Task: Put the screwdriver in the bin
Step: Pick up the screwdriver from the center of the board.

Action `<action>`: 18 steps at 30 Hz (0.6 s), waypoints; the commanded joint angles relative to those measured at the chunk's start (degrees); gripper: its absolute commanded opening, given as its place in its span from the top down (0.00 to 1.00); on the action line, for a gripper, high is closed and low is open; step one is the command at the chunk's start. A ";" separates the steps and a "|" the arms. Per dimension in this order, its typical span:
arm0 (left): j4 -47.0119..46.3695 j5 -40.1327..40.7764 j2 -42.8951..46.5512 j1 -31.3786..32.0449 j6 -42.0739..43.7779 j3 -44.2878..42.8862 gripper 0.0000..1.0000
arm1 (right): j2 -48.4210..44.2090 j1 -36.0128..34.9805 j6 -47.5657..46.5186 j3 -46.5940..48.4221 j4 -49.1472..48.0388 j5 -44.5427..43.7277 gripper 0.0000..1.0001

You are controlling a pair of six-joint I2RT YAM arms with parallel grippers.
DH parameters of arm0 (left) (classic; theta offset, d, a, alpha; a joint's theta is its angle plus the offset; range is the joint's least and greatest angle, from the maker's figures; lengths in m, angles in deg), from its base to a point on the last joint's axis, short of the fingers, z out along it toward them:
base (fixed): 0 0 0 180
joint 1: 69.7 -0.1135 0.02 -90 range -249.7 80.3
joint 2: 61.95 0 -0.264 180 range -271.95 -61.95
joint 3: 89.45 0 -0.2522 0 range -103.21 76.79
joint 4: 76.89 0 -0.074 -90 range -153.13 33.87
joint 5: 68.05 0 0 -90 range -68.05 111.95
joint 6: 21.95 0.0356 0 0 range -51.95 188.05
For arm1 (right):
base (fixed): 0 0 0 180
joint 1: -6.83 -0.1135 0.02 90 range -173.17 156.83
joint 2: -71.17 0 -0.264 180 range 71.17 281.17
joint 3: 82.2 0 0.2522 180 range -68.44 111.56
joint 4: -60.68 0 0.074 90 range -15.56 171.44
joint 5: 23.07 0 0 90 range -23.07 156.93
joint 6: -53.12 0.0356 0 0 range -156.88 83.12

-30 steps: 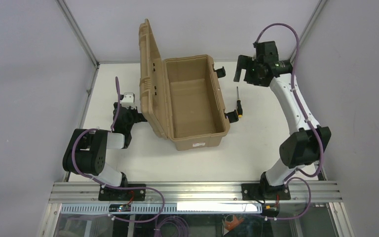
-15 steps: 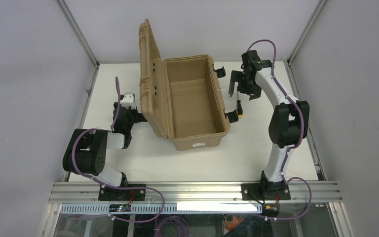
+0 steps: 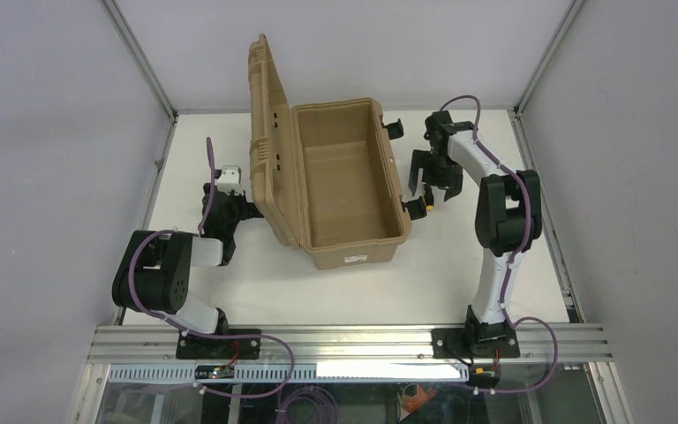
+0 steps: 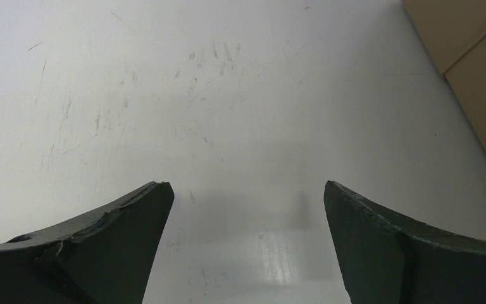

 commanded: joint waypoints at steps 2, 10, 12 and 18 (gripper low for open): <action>-1.59 -0.89 1.81 -0.60 -0.43 0.14 0.01 | 1.68 0.28 0.97 -1.17 -1.96 -1.07 0.11; -1.59 -0.94 1.76 -0.60 -0.43 0.17 0.01 | 3.80 0.28 0.89 -1.22 -3.14 -0.88 0.21; -1.59 -0.92 1.78 -0.60 -0.43 0.20 0.01 | 4.19 0.33 0.72 -1.01 -3.18 -1.20 0.26; -1.59 -0.91 1.74 -0.60 -0.43 0.15 0.01 | 5.14 0.33 0.39 -0.51 -3.26 -1.24 0.41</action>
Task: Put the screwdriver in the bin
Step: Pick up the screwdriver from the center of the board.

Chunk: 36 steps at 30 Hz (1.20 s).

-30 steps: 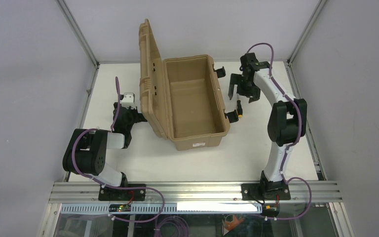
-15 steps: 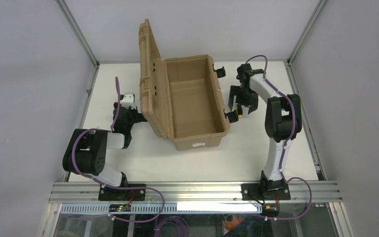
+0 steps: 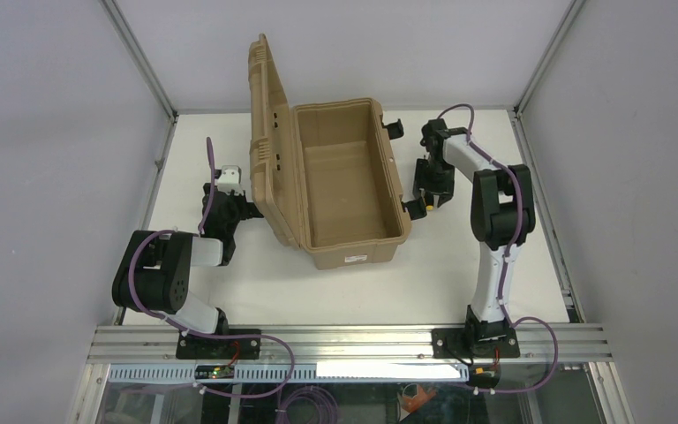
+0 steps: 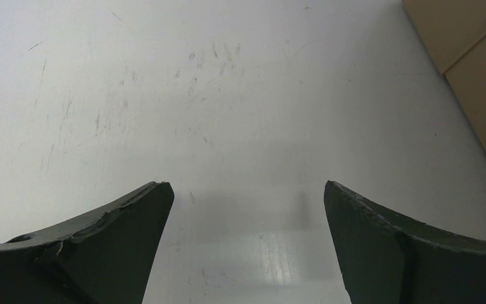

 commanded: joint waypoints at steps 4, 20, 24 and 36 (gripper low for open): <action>-1.67 -0.88 1.75 -0.60 -0.46 0.22 0.01 | 1.37 0.29 -0.13 1.52 -1.48 -0.49 0.49; -1.61 -0.88 1.87 -0.58 -0.43 0.18 0.01 | 0.70 0.30 -0.59 4.61 1.11 -0.92 0.74; -1.61 -0.89 1.81 -0.60 -0.46 0.20 0.01 | -1.31 0.28 -0.66 6.14 2.61 -1.30 0.75; -1.65 -0.88 1.82 -0.58 -0.43 0.14 0.01 | -8.77 0.20 -0.73 9.84 6.58 -2.28 0.75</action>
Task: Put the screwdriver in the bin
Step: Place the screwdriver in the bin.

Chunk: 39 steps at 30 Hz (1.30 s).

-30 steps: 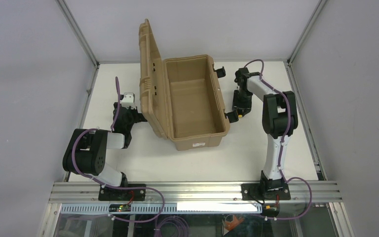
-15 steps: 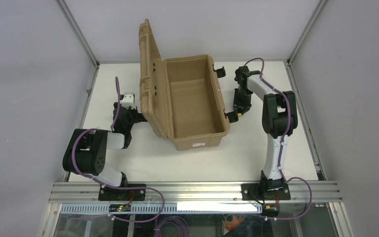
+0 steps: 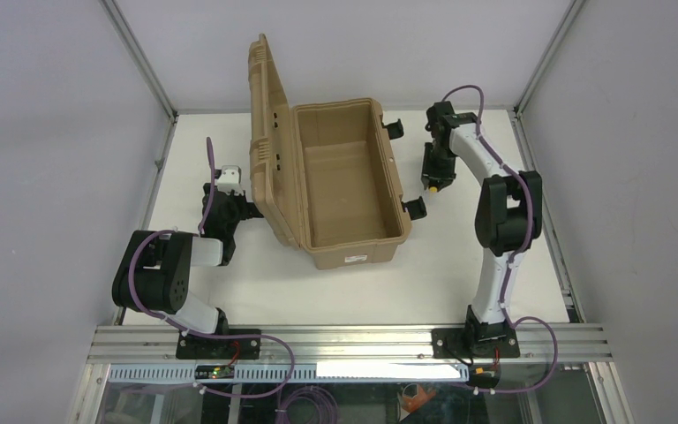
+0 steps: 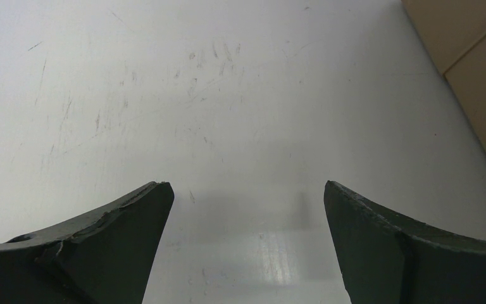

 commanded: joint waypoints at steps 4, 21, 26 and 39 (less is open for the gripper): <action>-1.61 -0.88 1.74 -0.60 -0.47 0.22 0.01 | -8.56 0.13 -0.29 4.69 2.51 -0.30 0.75; -1.61 -0.92 1.77 -0.60 -0.50 0.23 0.01 | -13.20 -4.73 -0.11 20.27 12.28 -3.98 0.76; -1.63 -0.95 1.80 -0.60 -0.47 0.19 0.01 | -13.21 -8.53 0.95 24.15 13.45 -3.80 0.76; -1.61 -0.88 1.75 -0.59 -0.49 0.23 0.01 | -11.87 -21.29 5.64 25.65 9.71 -3.47 0.76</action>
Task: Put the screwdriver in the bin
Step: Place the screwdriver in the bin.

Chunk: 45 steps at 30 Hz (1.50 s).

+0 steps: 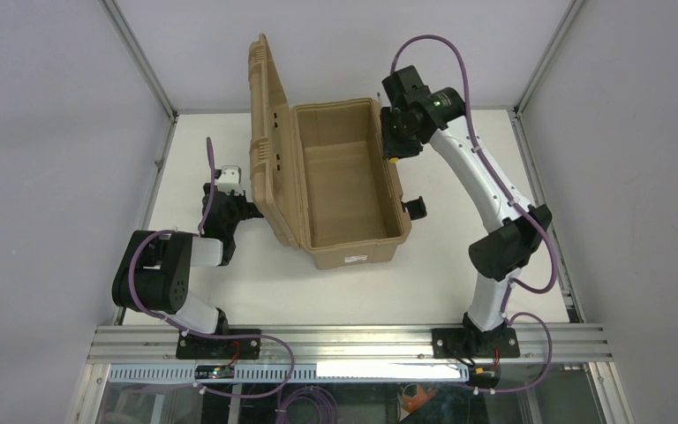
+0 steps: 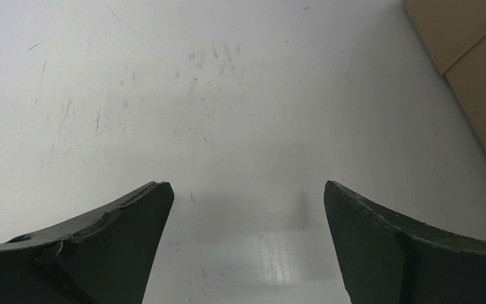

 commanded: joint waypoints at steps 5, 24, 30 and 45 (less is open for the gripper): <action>-1.61 -0.90 1.77 -0.60 -0.43 0.19 0.01 | -0.05 -7.82 5.20 0.05 -6.48 -0.90 0.76; -1.61 -0.96 1.80 -0.60 -0.44 0.20 0.01 | 4.67 -13.64 14.06 -18.40 -21.32 -1.03 0.77; -1.62 -0.89 1.76 -0.60 -0.45 0.15 0.01 | 8.32 -14.12 15.09 -20.57 -23.65 -1.04 0.77; -1.65 -0.89 1.79 -0.60 -0.49 0.21 0.01 | 17.10 -14.47 15.67 -20.37 -25.82 -0.64 0.77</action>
